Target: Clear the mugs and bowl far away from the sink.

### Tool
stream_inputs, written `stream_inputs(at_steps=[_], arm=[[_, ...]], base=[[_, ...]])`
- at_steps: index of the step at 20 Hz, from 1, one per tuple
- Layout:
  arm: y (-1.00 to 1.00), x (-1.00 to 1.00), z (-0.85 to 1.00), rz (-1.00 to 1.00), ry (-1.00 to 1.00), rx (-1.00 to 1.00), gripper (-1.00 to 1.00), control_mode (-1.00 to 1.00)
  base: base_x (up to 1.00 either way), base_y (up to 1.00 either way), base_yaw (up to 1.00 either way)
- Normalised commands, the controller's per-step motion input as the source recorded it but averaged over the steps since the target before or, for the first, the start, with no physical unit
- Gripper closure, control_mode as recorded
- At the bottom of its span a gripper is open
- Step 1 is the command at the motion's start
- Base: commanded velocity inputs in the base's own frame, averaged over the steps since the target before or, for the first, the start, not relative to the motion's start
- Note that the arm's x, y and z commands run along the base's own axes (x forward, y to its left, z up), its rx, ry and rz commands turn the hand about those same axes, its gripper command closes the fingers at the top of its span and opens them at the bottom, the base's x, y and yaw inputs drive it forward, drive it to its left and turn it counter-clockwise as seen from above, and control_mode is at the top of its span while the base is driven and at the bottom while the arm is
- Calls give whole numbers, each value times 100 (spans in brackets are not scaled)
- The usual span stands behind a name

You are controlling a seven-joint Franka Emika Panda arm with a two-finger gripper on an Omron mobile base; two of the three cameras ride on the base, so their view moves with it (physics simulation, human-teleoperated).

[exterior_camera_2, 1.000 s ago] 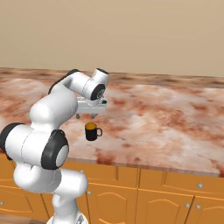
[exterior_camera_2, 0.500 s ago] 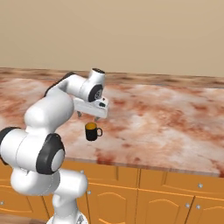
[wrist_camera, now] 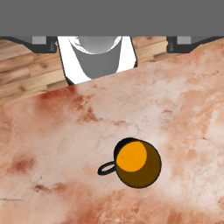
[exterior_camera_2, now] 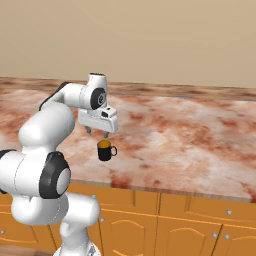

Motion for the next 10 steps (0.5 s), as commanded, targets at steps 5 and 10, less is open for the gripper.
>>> stream_inputs(at_steps=[5,10], arm=[[2,-67,-4,-6,-13,-1,-100,-100],[0,-48,-14,0,-6,-1,-100,-100]], base=[[0,0,0],[0,0,0]])
